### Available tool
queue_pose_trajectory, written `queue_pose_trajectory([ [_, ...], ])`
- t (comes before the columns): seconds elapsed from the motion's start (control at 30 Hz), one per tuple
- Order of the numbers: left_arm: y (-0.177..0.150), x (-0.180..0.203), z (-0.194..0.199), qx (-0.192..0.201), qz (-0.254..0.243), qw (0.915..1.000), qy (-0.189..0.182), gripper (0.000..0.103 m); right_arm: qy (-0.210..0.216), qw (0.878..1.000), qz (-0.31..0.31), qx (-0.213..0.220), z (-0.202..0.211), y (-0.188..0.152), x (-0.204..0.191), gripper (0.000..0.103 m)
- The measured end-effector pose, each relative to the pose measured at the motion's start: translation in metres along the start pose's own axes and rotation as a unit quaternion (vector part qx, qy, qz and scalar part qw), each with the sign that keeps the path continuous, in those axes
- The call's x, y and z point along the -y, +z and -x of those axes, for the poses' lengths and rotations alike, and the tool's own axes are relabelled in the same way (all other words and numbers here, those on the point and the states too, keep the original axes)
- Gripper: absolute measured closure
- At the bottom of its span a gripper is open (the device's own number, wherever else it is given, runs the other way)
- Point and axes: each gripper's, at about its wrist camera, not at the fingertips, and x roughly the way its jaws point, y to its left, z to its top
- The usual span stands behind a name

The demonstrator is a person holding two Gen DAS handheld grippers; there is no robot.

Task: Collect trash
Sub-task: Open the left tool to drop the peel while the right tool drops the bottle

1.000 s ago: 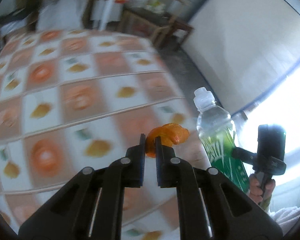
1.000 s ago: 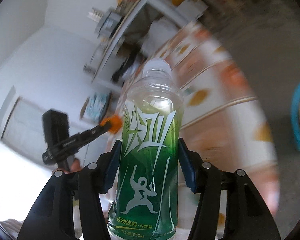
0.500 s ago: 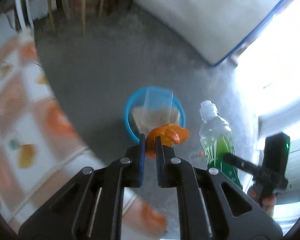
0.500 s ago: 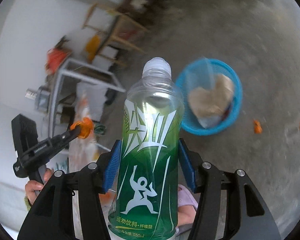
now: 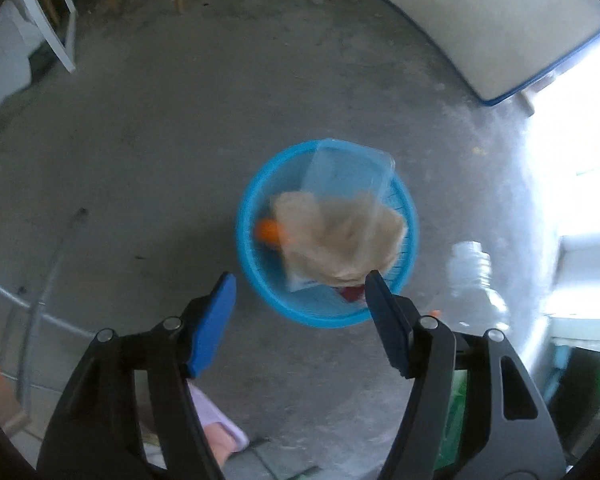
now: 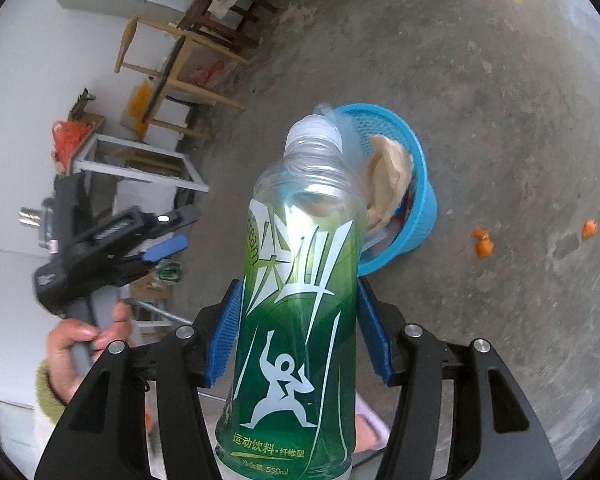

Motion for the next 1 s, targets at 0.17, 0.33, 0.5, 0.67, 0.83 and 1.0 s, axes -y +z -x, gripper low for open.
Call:
queue_pose_trajectory([
  [0.17, -0.003, -0.009, 0.031, 0.026, 0.008, 0.9993, -0.025, 0.040, -0.019, 0.999, 0.039, -0.009, -0.017, 0.009, -0.007, 0.048],
  [0.33, -0.028, -0.018, 0.108, 0.076, -0.013, 0.9948, -0.066, 0.040, -0.061, 0.990, 0.121, -0.028, -0.055, 0.025, -0.032, 0.048],
  [0.5, -0.088, -0.037, 0.190, 0.167, -0.090, 0.9809, -0.043, 0.035, -0.136, 0.960, 0.242, -0.039, -0.116, 0.053, -0.073, 0.047],
  [0.67, -0.169, -0.079, 0.239, 0.213, -0.084, 0.9732, 0.018, 0.028, -0.189, 0.943, 0.265, -0.063, -0.170, 0.072, -0.077, 0.044],
  [0.83, -0.246, -0.120, 0.262, 0.242, -0.025, 0.9684, 0.055, 0.028, -0.189, 0.954, 0.229, -0.051, -0.168, 0.074, -0.062, 0.043],
  [1.0, -0.293, -0.147, 0.265, 0.262, 0.013, 0.9635, 0.055, 0.028, -0.185, 0.959, 0.215, -0.021, -0.139, 0.071, -0.056, 0.043],
])
